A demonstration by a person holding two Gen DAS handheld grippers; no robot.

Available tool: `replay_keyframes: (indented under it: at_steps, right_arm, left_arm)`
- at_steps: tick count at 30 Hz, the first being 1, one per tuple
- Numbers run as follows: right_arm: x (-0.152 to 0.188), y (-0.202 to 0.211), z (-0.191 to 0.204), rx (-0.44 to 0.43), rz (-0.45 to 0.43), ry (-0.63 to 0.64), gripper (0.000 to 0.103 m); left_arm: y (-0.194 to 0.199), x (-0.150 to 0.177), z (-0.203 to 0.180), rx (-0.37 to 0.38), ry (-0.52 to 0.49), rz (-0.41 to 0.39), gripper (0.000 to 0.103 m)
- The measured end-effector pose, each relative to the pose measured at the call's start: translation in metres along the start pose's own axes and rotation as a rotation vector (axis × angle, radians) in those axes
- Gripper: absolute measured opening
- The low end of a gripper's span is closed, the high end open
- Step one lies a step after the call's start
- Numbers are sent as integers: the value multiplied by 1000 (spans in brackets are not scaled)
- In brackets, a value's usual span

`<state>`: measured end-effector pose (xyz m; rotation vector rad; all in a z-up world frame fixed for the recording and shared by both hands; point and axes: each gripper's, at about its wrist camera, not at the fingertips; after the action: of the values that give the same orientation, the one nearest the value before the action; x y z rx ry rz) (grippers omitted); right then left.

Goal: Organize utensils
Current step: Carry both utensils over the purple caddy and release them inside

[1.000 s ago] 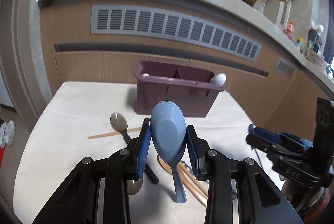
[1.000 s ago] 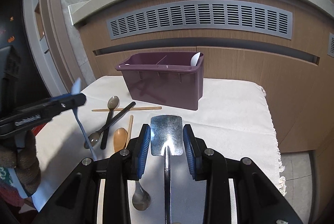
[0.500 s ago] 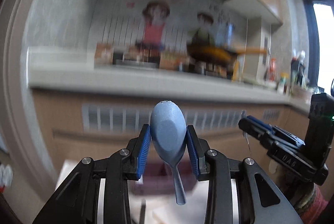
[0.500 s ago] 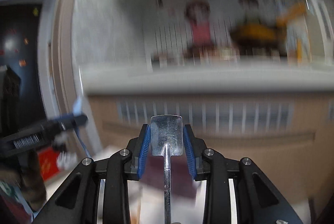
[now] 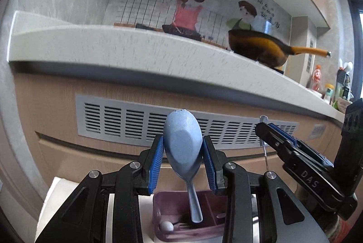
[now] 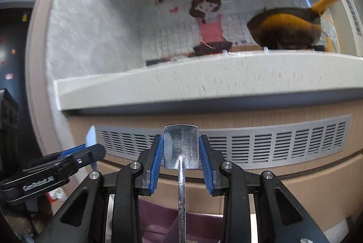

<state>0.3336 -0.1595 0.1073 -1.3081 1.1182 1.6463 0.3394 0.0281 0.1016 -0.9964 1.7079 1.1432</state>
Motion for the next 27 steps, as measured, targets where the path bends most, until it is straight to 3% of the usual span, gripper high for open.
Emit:
replay_keyframes:
  at_steps: [7, 13, 20, 27]
  right_arm:
    - [18, -39, -11, 30, 62, -36, 30]
    - [34, -42, -16, 58, 104, -41, 30]
    - [60, -20, -30, 8, 267, -46, 31]
    - [50, 29, -35, 42, 221, -19, 31]
  left_arm:
    - [-29, 17, 1, 7, -26, 29, 36]
    - [-40, 36, -5, 2, -55, 79, 36]
    - [-40, 54, -14, 35, -60, 168, 36]
    - [-23, 52, -23, 36, -48, 202, 37]
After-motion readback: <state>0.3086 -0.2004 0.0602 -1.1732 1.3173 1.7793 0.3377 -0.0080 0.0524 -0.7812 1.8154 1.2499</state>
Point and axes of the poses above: each gripper's, at about its wrist camera, not at the fingertips, and y roughly against the way its jaws point, z to its left, x to its underside, and after that the axes turned 1 degree about y, right-handed
